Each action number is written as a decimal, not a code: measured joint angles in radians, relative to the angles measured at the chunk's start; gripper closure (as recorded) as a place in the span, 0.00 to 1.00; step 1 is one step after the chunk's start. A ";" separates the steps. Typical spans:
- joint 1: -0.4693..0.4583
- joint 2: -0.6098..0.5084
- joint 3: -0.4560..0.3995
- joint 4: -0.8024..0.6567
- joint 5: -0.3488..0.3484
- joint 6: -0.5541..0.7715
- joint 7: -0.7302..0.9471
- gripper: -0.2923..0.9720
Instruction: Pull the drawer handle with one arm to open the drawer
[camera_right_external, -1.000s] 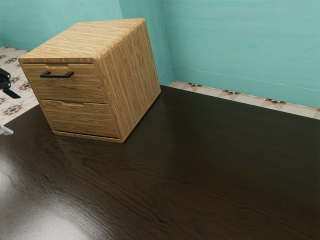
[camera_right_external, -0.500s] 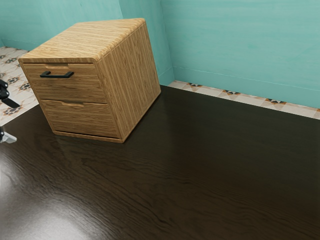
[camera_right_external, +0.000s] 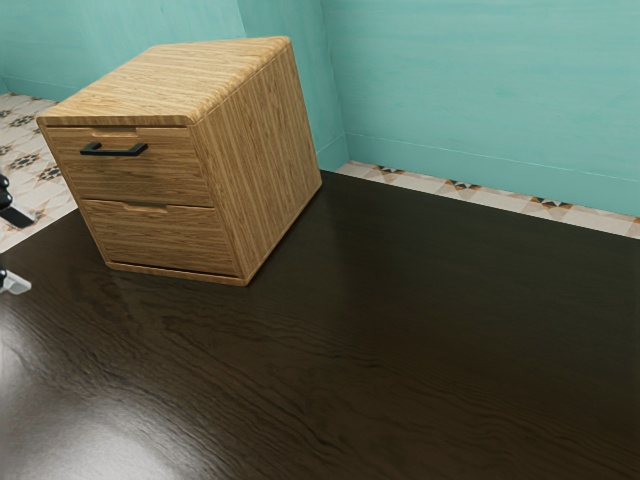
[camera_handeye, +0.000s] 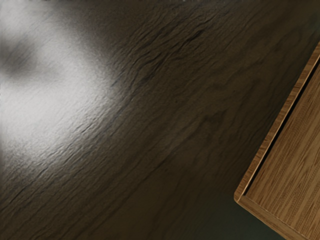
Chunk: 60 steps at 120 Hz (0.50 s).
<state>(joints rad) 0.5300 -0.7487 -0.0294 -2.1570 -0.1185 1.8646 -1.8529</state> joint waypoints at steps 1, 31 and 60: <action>0.000 0.000 0.000 0.000 0.002 0.000 -0.001 0.23; 0.002 0.166 -0.001 0.162 0.084 0.006 0.050 0.23; 0.004 0.393 -0.001 0.333 0.106 0.009 0.117 0.23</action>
<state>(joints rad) 0.5337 -0.3555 -0.0307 -1.8237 -0.0122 1.8732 -1.7361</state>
